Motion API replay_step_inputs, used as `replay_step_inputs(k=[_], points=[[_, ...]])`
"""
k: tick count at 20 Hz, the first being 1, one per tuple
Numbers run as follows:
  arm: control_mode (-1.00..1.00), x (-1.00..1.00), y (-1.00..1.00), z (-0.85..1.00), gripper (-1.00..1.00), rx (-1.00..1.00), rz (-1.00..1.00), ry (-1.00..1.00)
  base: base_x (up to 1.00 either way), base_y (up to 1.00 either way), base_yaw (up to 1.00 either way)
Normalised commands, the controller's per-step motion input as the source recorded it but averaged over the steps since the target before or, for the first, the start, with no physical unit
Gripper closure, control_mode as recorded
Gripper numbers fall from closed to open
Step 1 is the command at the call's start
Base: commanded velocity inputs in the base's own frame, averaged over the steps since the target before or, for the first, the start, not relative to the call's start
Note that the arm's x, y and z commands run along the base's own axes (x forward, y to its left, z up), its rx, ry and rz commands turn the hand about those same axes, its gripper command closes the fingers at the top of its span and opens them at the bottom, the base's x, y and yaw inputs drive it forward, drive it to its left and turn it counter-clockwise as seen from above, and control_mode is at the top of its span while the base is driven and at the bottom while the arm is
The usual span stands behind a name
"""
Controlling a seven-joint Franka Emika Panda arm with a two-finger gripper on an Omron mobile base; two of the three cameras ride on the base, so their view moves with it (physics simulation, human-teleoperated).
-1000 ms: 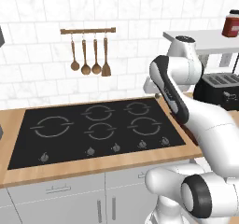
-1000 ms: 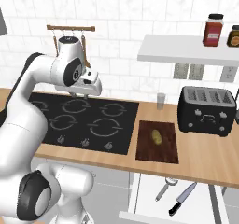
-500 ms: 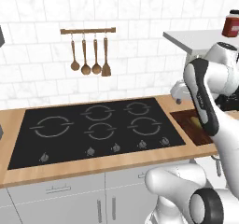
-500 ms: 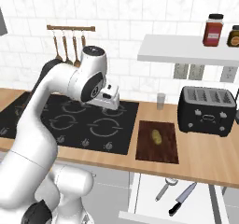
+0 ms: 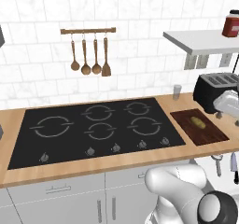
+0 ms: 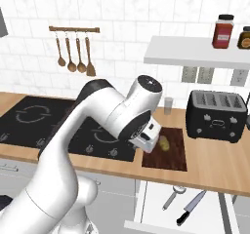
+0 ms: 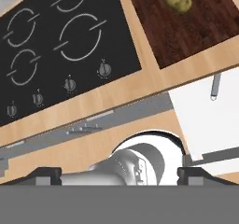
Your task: Place the appropriate cutting tool for cutting the potato skin on the cutting board.
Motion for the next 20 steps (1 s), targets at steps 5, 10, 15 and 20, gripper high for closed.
replay_step_inputs(k=[5,10,15,20], points=[[-1.0,-0.17,-0.91,-0.79,-1.0,0.0,-0.08,0.04,0.0,0.0,0.0],[-1.0,-0.06,-0.8,-0.76,-1.0,0.0,0.0,0.01,0.0,0.0,0.0],[-1.0,0.0,-0.26,-0.7,-1.0,0.0,0.0,0.09,0.0,0.0,0.0],[-1.0,0.0,-0.29,-0.75,-1.0,0.02,0.0,0.11,0.0,0.0,0.0]])
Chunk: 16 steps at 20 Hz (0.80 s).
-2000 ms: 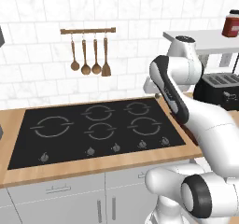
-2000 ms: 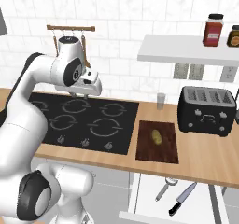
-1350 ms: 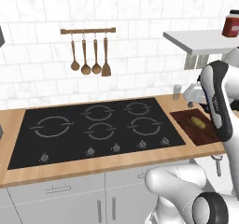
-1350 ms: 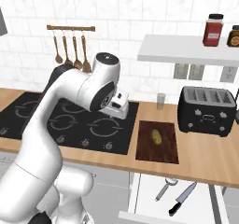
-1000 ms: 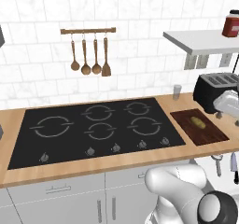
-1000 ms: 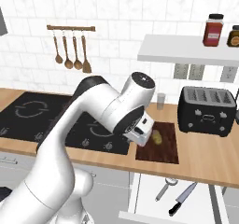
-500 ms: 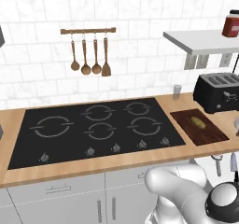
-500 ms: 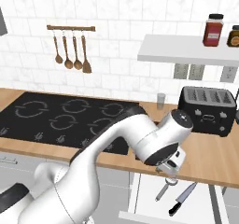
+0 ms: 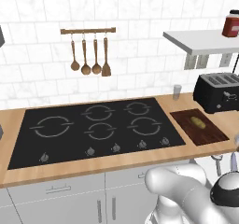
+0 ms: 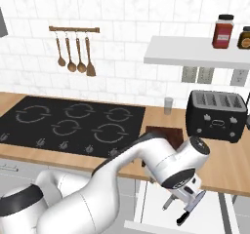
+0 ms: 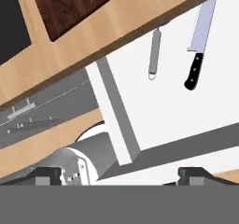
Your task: Place the appropriate cutting tool for cutting the potato skin on the cutting board.
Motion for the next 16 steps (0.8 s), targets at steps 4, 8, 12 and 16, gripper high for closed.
replay_step_inputs(k=[4,8,12,16], points=[[-1.0,0.0,-0.08,-0.71,-1.0,0.0,0.01,0.12,0.0,0.0,0.0],[-1.0,0.0,-0.03,-0.65,-1.0,0.01,0.07,0.1,0.0,0.0,0.0],[-1.0,0.0,0.0,-0.65,-1.0,0.06,0.11,0.07,0.0,0.0,0.0],[-1.0,-0.26,0.0,-0.54,-1.0,0.1,0.12,0.01,0.0,0.0,0.0]])
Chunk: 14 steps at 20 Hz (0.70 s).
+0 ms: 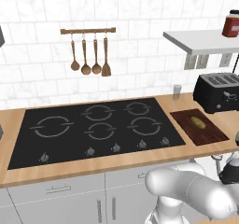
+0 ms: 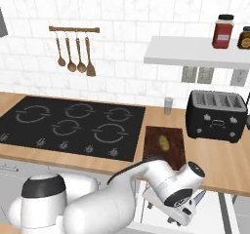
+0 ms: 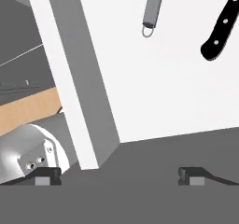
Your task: Place the appropriate cutting tool for cutting the potato skin on the cutting board.
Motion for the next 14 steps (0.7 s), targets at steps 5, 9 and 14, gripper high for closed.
replay_step_inputs(k=[5,9,14], points=[[-1.0,-0.44,0.0,-0.24,-1.0,0.03,0.11,0.1,0.0,0.0,0.0],[-1.0,-0.45,0.0,-0.02,-1.0,0.0,0.11,0.2,0.0,0.0,0.0],[-1.0,-0.64,0.01,0.0,-1.0,0.0,0.1,0.19,0.0,0.0,0.0]])
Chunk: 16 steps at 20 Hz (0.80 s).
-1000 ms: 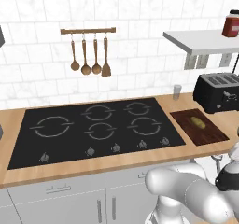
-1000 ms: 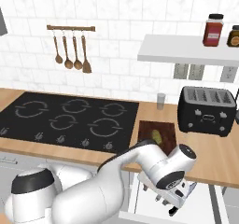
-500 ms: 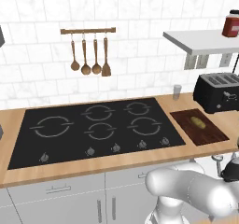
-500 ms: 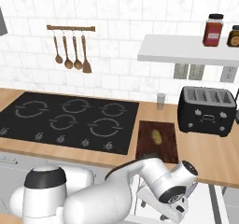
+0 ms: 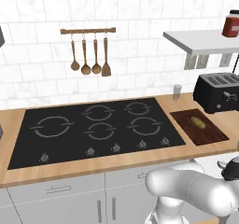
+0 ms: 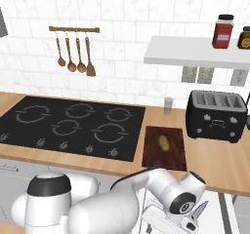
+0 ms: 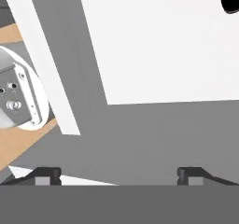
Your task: Place the appropriate cutting tool for cutting the potato skin on the cutting board.
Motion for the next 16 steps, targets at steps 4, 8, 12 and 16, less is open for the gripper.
replay_step_inputs(k=[4,8,12,16], points=[[-1.0,-0.58,0.0,0.02,-1.0,0.0,0.07,0.08,0.0,0.0,0.0],[-1.0,0.03,0.0,0.35,-1.0,0.0,0.01,-0.14,0.0,0.0,0.0],[-1.0,0.69,-0.07,0.38,-1.0,0.0,0.0,-0.15,0.0,0.0,0.0],[-1.0,0.92,-0.19,0.03,-1.0,0.0,0.0,-0.12,0.0,0.0,0.0]])
